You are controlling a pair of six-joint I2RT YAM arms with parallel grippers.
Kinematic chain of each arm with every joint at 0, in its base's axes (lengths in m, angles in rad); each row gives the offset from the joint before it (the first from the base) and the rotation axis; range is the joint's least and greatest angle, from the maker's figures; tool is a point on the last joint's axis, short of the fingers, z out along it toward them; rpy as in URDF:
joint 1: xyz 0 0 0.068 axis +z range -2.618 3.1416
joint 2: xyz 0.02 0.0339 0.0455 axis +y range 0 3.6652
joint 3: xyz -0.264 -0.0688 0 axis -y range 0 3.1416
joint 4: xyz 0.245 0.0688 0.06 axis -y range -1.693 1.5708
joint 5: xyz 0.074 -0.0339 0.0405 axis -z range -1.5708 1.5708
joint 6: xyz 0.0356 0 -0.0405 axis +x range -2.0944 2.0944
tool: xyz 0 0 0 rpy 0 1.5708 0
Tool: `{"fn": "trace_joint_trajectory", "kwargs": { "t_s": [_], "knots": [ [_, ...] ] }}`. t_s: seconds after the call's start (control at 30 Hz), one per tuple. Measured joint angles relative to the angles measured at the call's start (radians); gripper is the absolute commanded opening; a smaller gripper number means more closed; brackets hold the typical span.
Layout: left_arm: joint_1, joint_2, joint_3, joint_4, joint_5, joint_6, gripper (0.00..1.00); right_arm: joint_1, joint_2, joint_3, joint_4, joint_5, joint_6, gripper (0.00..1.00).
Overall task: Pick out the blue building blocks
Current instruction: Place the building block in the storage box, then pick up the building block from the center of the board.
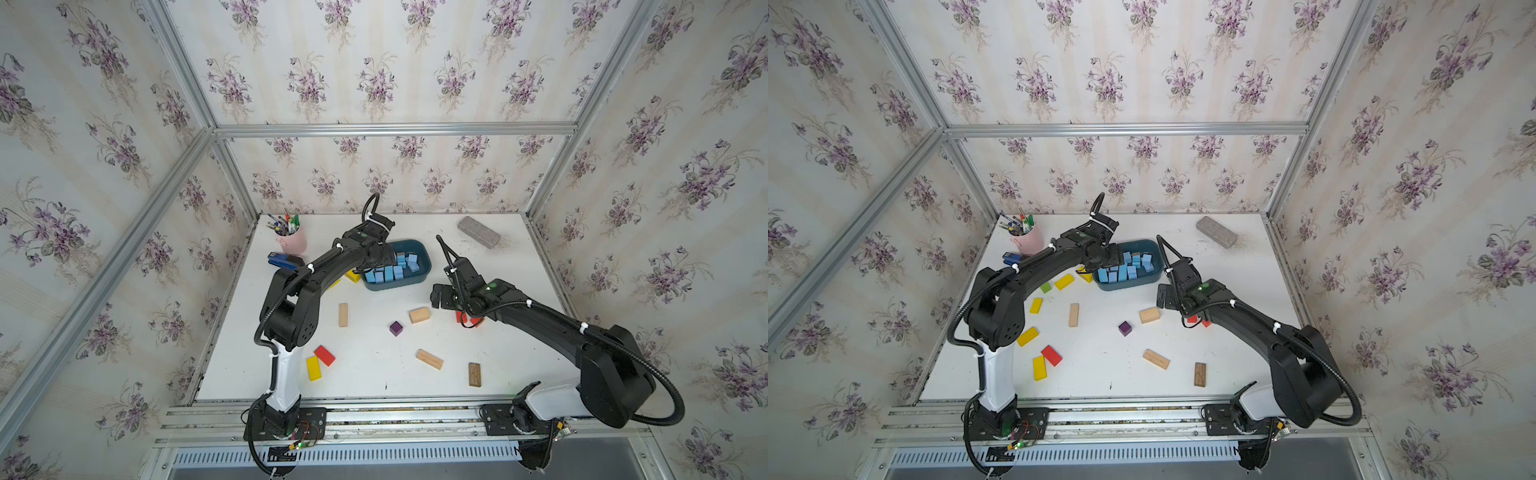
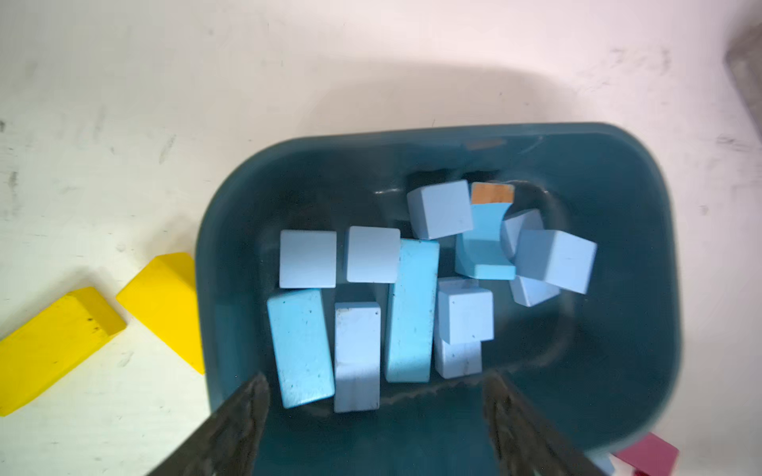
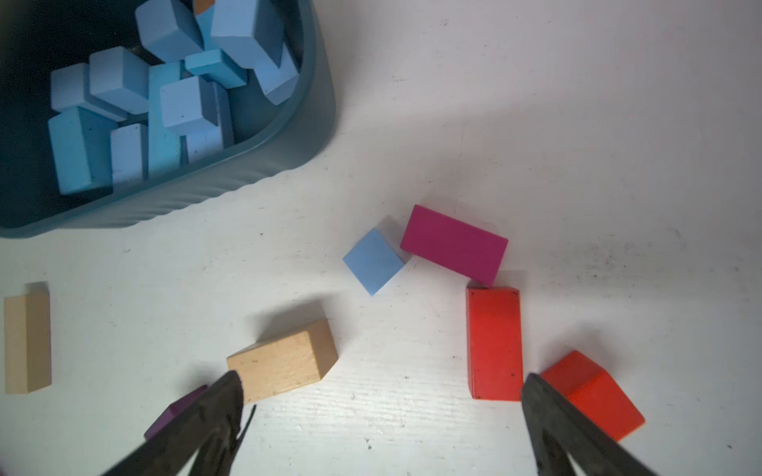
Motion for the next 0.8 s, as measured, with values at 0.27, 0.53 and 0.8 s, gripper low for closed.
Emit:
{"fn": "trace_joint_trajectory", "kwargs": {
  "t_s": [0.27,0.53,0.8],
  "knots": [
    [0.008,-0.306,-0.202,0.023,0.063,0.088,0.96,-0.016,0.141,0.070,-0.010,0.024,0.138,0.86],
    [0.021,-0.613,-0.447,0.064,0.158,0.187,0.99,-0.017,0.219,0.098,-0.018,0.055,0.270,0.74],
    [0.027,-0.841,-0.598,0.076,0.253,0.290,0.99,0.013,0.289,0.154,-0.043,0.087,0.363,0.72]
  ]
}}
